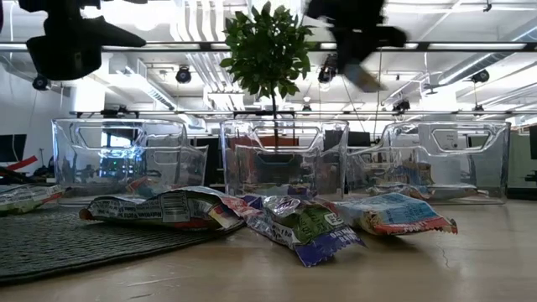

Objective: Pick and place Granola Bars by type
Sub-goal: Put the yellow granola bar into the right transparent bin, then put the blue granola bar into the middle transparent bin

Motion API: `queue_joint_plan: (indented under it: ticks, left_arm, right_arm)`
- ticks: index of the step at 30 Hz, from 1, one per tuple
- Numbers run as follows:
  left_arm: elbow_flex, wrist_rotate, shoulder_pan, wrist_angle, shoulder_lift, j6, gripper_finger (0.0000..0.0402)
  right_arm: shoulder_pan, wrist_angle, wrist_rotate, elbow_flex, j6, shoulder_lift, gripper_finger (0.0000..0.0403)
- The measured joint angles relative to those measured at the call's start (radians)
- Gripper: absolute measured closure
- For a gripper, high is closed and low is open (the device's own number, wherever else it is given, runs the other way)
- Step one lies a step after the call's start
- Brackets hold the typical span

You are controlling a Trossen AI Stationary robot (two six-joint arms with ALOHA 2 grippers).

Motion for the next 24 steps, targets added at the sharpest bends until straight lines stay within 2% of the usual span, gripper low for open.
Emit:
queue_joint_plan:
  ticks: [2, 4, 10, 14, 20, 24]
  left_arm:
    - [0.000, -0.001, -0.002, -0.002, 0.000, -0.004, 0.0232]
    - [0.000, -0.006, -0.003, -0.003, 0.000, -0.003, 0.0232]
    - [-0.001, -0.032, -0.002, -0.006, 0.000, 0.005, 0.0232]
    - [-0.002, -0.034, -0.002, -0.006, 0.000, 0.000, 0.0232]
    - [-0.002, -0.023, -0.002, -0.006, 0.000, -0.037, 0.0232]
    - [-0.002, 0.014, -0.003, -0.006, 0.001, -0.061, 0.0232]
  right_arm:
    - [-0.024, -0.086, 0.029, -0.046, 0.038, -0.056, 0.0308]
    - [-0.062, -0.086, 0.025, -0.118, 0.064, -0.129, 0.0308]
    - [-0.237, 0.090, -0.119, -0.403, 0.072, -0.330, 0.0308]
    - [-0.305, 0.149, -0.195, -0.555, 0.063, -0.369, 0.0299]
    - [-0.315, 0.185, -0.207, -0.634, 0.067, -0.380, 0.0245]
    - [-0.292, 0.221, -0.156, -0.619, 0.022, -0.393, 0.0204]
